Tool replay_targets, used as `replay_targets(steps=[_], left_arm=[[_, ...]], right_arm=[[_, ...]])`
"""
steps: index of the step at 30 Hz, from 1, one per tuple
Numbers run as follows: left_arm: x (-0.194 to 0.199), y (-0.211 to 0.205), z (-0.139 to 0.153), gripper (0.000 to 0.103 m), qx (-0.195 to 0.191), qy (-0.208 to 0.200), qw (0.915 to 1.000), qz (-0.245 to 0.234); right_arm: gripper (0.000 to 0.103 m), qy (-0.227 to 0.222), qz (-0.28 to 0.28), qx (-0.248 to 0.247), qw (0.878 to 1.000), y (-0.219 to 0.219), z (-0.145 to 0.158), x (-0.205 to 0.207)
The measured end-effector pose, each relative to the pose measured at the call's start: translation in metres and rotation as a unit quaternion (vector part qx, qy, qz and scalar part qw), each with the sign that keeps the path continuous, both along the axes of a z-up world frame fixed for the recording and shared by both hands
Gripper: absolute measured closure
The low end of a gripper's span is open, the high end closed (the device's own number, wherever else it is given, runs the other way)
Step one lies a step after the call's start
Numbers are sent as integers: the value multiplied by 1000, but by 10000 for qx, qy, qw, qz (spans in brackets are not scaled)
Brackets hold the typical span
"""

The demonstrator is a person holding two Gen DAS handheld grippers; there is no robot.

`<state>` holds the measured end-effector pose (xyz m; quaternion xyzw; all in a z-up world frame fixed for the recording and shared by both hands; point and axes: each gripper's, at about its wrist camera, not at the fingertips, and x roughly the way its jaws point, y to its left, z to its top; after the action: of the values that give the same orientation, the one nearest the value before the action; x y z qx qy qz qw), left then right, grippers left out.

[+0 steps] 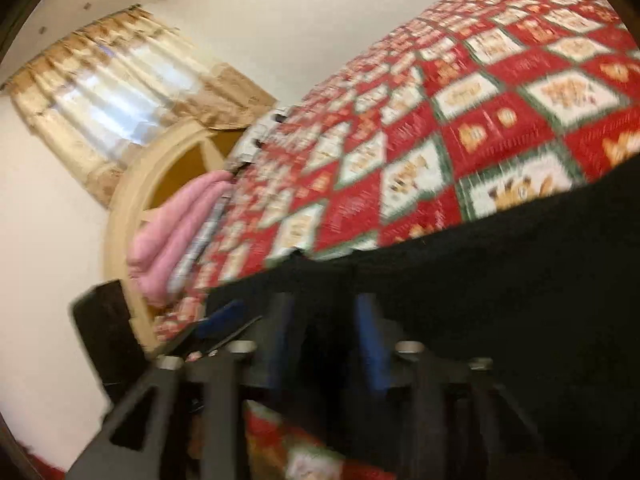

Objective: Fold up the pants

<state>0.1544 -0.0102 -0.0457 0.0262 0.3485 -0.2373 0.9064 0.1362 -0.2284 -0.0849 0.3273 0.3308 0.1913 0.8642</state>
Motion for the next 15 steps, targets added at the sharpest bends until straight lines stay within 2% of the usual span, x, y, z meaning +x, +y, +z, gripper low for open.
replay_targets(steps=[1,2,3,4,5,6,8,11,12,14,15], left_arm=[[-3,-3,7,27,-35,-100,9999,-41],[-5,-6,14,27,-65,-171,9998,-83],[-8,-10,19,27,-106,-218,9996,-152],[-11,-17,26,26,-169,-275,9991,-284],[-13,-21,30,26,-207,-321,9986,-372],[-16,-28,34,26,-254,-370,9978,-485],[-21,-49,33,26,-319,-334,9964,-716],[-22,-78,18,26,-226,-229,9957,-870],[-20,-85,10,26,-171,-184,9963,-824],[-8,-92,-12,26,106,-7,9990,-438],[-3,-92,-21,27,245,69,9995,-205]], right_arm=[[46,-151,24,163,9997,-7,9,-8],[46,-487,-55,269,9984,-20,23,-21],[46,-757,-224,164,9967,-30,35,-33],[46,-982,-568,-171,9934,-43,48,-46],[46,-1018,-833,-547,9898,-52,56,-51],[47,-953,-1007,-900,9862,-58,61,-54],[61,-667,-1244,-1470,9790,-72,61,-50],[62,-155,-1341,-2027,9699,-88,39,-32],[62,47,-1443,-2211,9645,-91,30,-28],[64,549,-1696,-2400,9543,-106,2,-19],[64,602,-1748,-2345,9544,-114,-8,-18]])
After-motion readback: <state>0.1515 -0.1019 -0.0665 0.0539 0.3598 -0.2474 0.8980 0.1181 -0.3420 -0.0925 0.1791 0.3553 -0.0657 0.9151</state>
